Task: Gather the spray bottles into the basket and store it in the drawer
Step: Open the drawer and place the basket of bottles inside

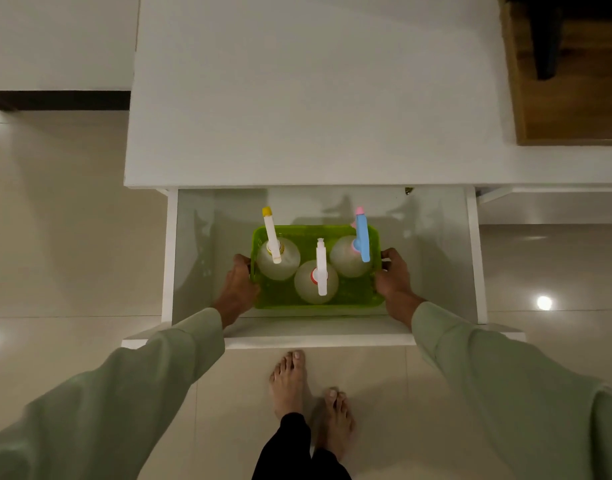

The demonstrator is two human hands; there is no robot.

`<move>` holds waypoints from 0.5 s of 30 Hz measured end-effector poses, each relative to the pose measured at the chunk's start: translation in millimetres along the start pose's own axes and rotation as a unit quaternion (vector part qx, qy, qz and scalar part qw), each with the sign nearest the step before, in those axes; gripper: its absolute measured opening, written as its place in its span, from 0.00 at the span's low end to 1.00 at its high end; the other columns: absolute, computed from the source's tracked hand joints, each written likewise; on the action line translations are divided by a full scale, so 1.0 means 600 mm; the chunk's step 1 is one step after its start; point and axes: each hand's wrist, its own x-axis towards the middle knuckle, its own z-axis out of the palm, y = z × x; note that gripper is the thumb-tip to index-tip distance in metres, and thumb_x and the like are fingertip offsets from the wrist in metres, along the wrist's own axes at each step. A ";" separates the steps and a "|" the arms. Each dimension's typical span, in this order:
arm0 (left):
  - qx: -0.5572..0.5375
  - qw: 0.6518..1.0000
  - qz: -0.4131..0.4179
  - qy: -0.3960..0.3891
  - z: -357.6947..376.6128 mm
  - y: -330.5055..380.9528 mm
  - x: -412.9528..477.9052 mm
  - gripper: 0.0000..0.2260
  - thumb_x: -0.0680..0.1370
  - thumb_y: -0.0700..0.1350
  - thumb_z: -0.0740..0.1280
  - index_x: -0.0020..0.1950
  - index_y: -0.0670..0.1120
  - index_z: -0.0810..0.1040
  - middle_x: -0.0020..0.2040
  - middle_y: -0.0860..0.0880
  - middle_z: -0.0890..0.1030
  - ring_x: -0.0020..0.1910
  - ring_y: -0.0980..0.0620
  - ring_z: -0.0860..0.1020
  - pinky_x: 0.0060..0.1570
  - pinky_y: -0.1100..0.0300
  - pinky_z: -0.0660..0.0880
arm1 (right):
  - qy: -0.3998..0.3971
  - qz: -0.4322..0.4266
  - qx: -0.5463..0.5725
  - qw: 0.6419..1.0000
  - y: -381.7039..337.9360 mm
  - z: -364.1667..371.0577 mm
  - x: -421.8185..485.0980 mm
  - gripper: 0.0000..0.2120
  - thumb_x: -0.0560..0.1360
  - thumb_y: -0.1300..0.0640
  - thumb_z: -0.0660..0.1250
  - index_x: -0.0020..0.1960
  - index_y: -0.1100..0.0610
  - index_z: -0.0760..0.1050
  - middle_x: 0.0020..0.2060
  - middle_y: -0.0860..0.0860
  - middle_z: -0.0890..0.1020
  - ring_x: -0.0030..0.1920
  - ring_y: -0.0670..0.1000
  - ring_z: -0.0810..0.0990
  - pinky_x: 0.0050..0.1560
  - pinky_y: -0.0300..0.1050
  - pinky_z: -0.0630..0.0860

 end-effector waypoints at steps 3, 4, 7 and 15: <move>-0.001 0.999 -0.016 -0.031 0.001 -0.004 0.012 0.17 0.75 0.32 0.66 0.59 0.43 0.64 0.49 0.41 0.76 0.44 0.42 0.78 0.40 0.46 0.80 | -0.010 0.017 -0.009 1.000 0.006 -0.001 0.010 0.10 0.76 0.71 0.60 0.51 0.59 0.73 0.49 0.65 0.83 0.39 0.58 0.77 0.39 0.50 0.75; -0.003 0.999 -0.022 -0.042 0.001 -0.006 0.014 0.18 0.76 0.32 0.65 0.61 0.42 0.63 0.52 0.38 0.77 0.45 0.42 0.77 0.40 0.47 0.79 | -0.014 0.023 -0.009 1.000 0.009 -0.001 0.013 0.10 0.76 0.71 0.60 0.51 0.60 0.74 0.49 0.66 0.83 0.39 0.58 0.77 0.39 0.51 0.75; -0.014 0.996 -0.037 -0.076 0.007 -0.015 0.017 0.20 0.77 0.31 0.63 0.66 0.41 0.61 0.59 0.33 0.75 0.45 0.41 0.77 0.46 0.42 0.79 | -0.022 0.028 -0.011 0.999 0.016 0.001 0.020 0.10 0.75 0.71 0.60 0.50 0.60 0.73 0.50 0.67 0.83 0.39 0.58 0.77 0.39 0.51 0.75; -0.050 0.991 -0.058 -0.106 0.001 -0.014 -0.007 0.34 0.76 0.34 0.66 0.77 0.48 0.54 0.62 0.43 0.75 0.53 0.39 0.79 0.49 0.45 0.80 | -0.052 0.071 -0.056 0.995 0.005 -0.014 -0.001 0.22 0.76 0.64 0.64 0.70 0.59 0.72 0.62 0.62 0.79 0.56 0.61 0.81 0.53 0.57 0.81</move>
